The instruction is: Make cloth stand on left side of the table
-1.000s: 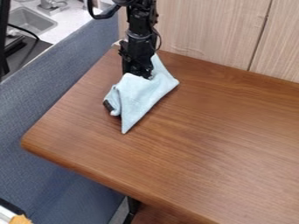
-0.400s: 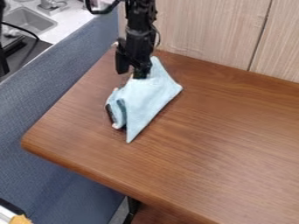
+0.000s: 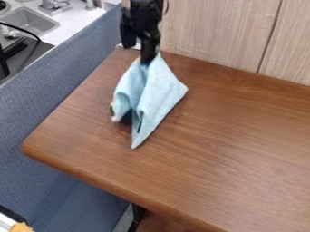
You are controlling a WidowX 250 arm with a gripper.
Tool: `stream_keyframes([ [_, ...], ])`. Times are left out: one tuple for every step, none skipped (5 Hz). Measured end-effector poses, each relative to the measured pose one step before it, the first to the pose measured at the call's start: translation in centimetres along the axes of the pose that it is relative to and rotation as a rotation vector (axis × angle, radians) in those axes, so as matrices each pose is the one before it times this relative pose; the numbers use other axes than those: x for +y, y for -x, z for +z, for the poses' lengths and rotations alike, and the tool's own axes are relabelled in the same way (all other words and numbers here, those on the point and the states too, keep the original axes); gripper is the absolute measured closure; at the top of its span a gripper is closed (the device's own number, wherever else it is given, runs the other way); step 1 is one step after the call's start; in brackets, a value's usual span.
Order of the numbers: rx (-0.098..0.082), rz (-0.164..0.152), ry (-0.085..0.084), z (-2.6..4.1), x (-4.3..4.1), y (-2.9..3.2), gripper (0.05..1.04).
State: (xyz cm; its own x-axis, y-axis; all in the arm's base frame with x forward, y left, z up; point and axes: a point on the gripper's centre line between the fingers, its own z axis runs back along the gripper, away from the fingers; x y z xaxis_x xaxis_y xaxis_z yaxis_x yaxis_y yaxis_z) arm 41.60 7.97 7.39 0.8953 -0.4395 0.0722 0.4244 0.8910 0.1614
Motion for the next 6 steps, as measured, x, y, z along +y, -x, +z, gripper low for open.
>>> stream_keyframes([
  [-0.0675,0.0041,-0.0342,3.438,0.71,0.067,0.084],
  [-0.0311,0.0224,-0.0023,1.868,0.583,0.778,0.084],
  [-0.0068,0.0155,-0.0019,0.531,0.403,0.494,0.084],
  [-0.0033,-0.01,0.0074,-0.105,-0.106,0.02,0.084],
  [0.0006,0.003,-0.0006,0.03,0.111,0.065,0.084],
  [0.0,0.0,0.0,0.0,0.0,0.0,0.084],
])
